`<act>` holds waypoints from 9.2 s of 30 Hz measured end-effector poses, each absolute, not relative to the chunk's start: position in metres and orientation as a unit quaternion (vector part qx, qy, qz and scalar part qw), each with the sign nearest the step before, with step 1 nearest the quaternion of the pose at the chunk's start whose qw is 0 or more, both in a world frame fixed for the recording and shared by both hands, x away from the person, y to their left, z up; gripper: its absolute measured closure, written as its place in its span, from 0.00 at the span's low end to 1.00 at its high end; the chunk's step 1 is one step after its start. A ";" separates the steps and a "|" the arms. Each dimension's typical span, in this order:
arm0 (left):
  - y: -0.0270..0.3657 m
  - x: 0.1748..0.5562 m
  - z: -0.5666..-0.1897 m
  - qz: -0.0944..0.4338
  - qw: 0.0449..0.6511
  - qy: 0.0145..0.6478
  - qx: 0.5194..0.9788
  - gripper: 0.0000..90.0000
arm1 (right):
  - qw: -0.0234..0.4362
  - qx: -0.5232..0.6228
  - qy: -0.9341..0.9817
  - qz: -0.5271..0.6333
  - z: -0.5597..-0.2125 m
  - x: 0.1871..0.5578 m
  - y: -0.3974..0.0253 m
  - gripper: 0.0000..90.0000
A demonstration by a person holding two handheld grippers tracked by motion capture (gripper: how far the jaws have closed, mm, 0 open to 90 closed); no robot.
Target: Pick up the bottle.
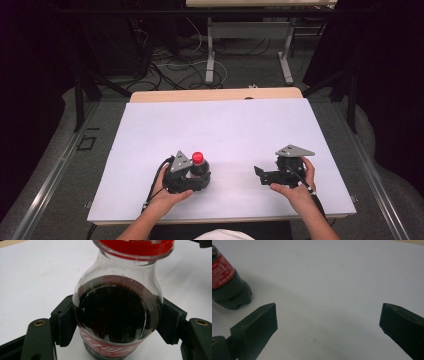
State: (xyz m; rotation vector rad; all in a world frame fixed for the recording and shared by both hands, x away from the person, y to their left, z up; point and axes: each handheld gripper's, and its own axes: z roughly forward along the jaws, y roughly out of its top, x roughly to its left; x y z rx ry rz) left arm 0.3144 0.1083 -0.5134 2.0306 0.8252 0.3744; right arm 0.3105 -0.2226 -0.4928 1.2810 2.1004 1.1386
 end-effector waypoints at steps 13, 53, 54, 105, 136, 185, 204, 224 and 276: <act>0.094 0.315 -0.498 0.140 0.440 0.320 0.828 0.33 | 0.221 0.391 0.781 0.433 -0.450 0.308 -0.190 0.17; 0.060 0.304 -0.483 0.124 0.444 0.272 0.845 0.33 | 0.084 0.275 0.870 0.401 -0.396 0.321 -0.103 0.63; 0.060 0.303 -0.483 0.124 0.444 0.270 0.845 0.33 | 0.084 0.271 0.873 0.398 -0.396 0.321 -0.103 0.64; 0.066 0.302 -0.475 0.105 0.451 0.294 0.836 0.33 | 0.105 0.262 0.864 0.417 -0.389 0.315 -0.108 0.60; 0.062 0.290 -0.479 0.081 0.449 0.222 0.861 0.33 | -0.044 -0.065 0.927 0.367 -0.381 0.354 -0.113 0.68; 0.065 0.292 -0.473 0.079 0.454 0.218 0.860 0.33 | -0.023 -0.045 0.918 0.394 -0.388 0.349 -0.115 0.65; 0.069 0.301 -0.472 0.117 0.446 0.300 0.835 0.33 | 0.070 0.225 0.871 0.432 -0.382 0.324 -0.113 0.54; 0.066 0.295 -0.474 0.106 0.455 0.255 0.846 0.33 | 0.046 0.119 0.916 0.381 -0.375 0.330 -0.108 0.68; 0.063 0.290 -0.474 0.083 0.454 0.217 0.860 0.33 | -0.016 -0.095 0.918 0.384 -0.376 0.350 -0.110 0.68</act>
